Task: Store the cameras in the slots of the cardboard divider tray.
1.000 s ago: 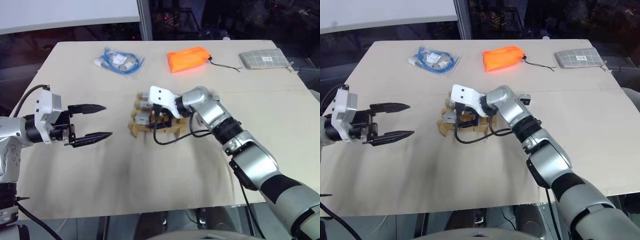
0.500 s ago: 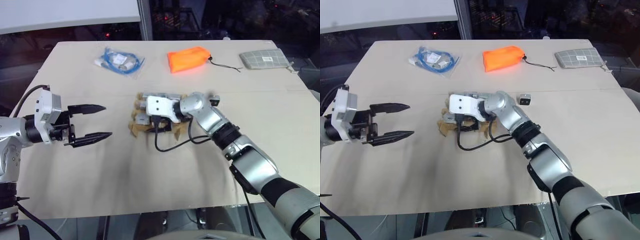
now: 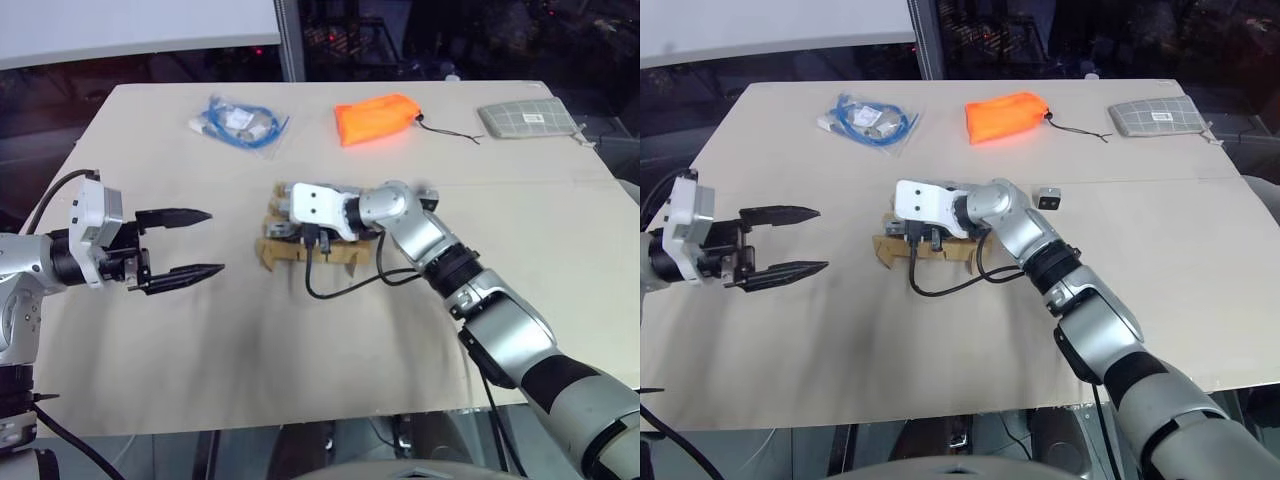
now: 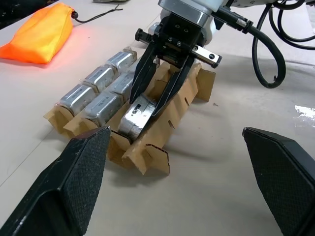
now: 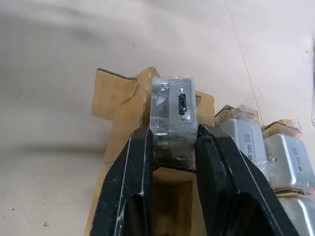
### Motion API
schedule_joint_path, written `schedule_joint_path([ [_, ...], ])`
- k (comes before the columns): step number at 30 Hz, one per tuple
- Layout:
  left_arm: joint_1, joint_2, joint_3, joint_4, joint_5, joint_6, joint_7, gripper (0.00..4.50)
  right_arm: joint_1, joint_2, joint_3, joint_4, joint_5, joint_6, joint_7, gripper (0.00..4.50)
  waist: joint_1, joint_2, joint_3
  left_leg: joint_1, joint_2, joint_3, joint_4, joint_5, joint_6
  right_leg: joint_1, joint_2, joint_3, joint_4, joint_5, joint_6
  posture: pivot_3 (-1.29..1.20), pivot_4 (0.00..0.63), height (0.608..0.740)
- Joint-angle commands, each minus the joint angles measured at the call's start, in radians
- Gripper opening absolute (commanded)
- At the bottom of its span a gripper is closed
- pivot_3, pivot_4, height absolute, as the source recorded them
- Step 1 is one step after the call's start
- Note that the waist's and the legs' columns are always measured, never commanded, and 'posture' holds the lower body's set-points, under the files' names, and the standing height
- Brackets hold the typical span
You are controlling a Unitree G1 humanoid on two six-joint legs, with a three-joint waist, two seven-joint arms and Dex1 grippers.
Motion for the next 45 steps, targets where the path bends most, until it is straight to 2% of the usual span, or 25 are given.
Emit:
schedule_joint_path([
  [1, -0.014, 0.006, 0.015, -0.015, -0.008, -0.006, 0.003, 4.50, -0.016, 0.019, -0.065, -0.046, 0.065, 0.102, 0.011, 0.69, 0.000, 0.000, 0.000, 0.000, 0.000, 0.000, 0.000, 0.000, 0.000, 0.000, 0.000, 0.000, 0.000, 0.000, 0.000, 0.00, 0.150, 0.740],
  [6, -0.018, 0.005, 0.012, -0.013, -0.006, -0.008, 0.007, 4.50, -0.041, 0.022, -0.115, -0.076, 0.153, 0.275, 0.077, 0.69, 0.001, 0.000, 0.000, 0.000, 0.001, 0.000, 0.000, 0.000, 0.000, 0.000, 0.000, 0.000, 0.000, 0.000, 0.000, 0.00, 0.150, 0.740],
  [14, -0.004, 0.005, 0.024, -0.016, -0.007, -0.009, 0.009, 4.50, -0.104, 0.030, -0.160, -0.036, 0.209, 0.350, 0.085, 0.69, 0.000, 0.000, 0.001, -0.001, 0.001, 0.000, -0.001, 0.000, 0.000, -0.001, 0.000, 0.000, -0.001, 0.000, 0.000, 0.00, 0.150, 0.740],
  [31, 0.032, 0.008, 0.052, -0.039, -0.015, -0.010, 0.023, 4.50, -0.178, 0.035, -0.057, 0.200, 0.083, 0.205, 0.126, 0.69, 0.000, 0.000, 0.001, -0.001, 0.001, 0.000, -0.001, 0.000, 0.000, -0.001, 0.000, 0.000, -0.001, 0.000, 0.000, 0.00, 0.150, 0.740],
  [45, 0.035, 0.008, 0.055, -0.038, -0.014, -0.011, 0.027, 4.50, -0.214, 0.005, -0.065, 0.183, 0.068, 0.221, 0.160, 0.69, 0.000, 0.000, 0.001, -0.001, 0.002, 0.000, -0.001, 0.000, 0.000, -0.001, 0.000, 0.000, -0.001, 0.000, 0.000, 0.00, 0.150, 0.740],
])
